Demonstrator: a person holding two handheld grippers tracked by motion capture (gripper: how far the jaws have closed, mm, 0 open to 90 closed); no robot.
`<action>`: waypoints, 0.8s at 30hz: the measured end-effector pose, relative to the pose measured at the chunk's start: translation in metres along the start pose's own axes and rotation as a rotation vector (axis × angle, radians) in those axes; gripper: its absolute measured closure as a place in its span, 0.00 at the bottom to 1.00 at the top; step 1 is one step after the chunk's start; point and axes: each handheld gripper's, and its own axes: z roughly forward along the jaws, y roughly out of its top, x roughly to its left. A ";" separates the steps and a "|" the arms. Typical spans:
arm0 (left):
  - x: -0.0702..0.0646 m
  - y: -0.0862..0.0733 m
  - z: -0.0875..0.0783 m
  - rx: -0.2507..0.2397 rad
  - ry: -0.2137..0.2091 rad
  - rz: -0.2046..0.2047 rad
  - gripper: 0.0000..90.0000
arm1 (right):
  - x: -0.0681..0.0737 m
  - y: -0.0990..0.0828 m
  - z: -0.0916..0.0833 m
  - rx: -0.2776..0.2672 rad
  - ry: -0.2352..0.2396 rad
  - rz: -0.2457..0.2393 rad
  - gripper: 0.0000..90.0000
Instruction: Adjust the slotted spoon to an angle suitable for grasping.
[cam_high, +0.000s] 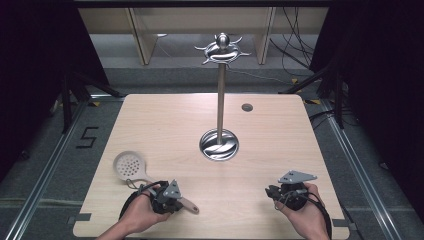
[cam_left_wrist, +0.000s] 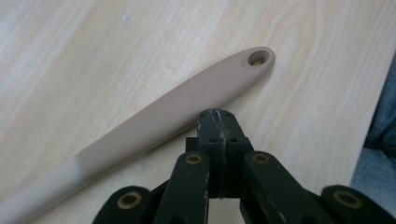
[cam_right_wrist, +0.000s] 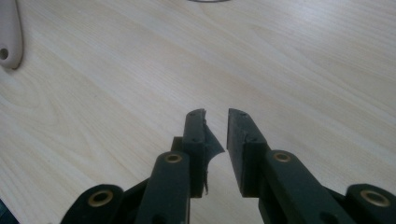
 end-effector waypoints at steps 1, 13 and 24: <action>0.001 0.003 0.000 -0.002 -0.009 0.009 0.97 | 0.000 0.000 0.000 -0.001 0.000 0.003 0.85; 0.023 0.051 -0.008 0.187 -0.040 0.391 0.63 | -0.002 -0.004 -0.003 0.006 0.003 0.019 0.81; 0.022 0.058 0.004 0.316 -0.130 0.518 0.62 | -0.003 -0.006 -0.003 0.011 0.007 0.026 0.80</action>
